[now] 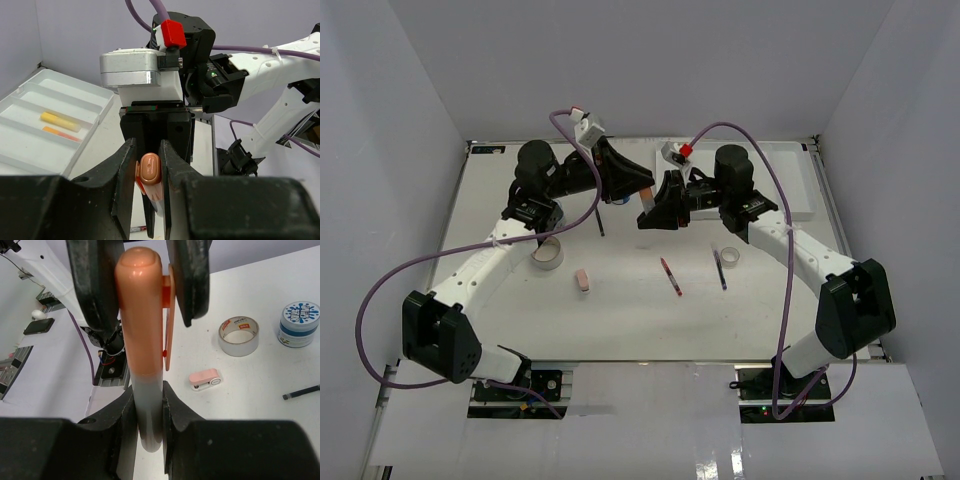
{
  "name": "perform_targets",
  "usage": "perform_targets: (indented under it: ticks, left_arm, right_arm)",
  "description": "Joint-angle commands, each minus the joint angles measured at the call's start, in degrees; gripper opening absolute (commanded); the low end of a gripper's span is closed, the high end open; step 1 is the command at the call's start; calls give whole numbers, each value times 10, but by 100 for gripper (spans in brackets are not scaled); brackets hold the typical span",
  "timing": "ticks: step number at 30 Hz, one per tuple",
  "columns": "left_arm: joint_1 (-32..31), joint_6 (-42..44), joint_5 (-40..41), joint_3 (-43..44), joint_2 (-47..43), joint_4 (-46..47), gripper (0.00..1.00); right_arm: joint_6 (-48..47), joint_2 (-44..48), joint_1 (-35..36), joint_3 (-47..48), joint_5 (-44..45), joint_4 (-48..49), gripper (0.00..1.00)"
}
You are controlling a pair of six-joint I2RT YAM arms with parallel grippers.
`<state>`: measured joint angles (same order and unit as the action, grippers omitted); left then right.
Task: Sort the stationery into containers
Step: Close the pen cap on the pen, then place the pen in the storage box.
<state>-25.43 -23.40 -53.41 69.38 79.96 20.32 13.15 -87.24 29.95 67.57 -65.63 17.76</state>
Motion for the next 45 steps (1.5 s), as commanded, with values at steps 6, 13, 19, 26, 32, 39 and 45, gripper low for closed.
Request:
perform_targets:
  ticks: [6,13,19,26,32,39,45]
  left_arm:
    - [-22,-15,-66,-21,10,-59,35]
    - [-16,-23,-25,-28,3,-38,54]
    - [12,-59,16,-50,-13,2,75]
    - [42,-29,72,-78,-51,-56,86]
    - [52,35,361,-94,-79,-257,87]
    - [65,74,493,-154,-89,-305,88]
    - [70,90,522,-174,-73,-309,90]
  right_arm:
    - [12,37,-12,4,39,91,8]
    - [-20,23,-12,-12,50,28,8]
    - [-56,7,-13,-38,92,-25,8]
    - [-63,-30,-45,-41,188,-66,8]
    - [-89,-101,-110,81,430,-258,8]
    - [-96,-214,-195,228,604,-377,8]
    - [-95,-320,-231,334,636,-427,11]
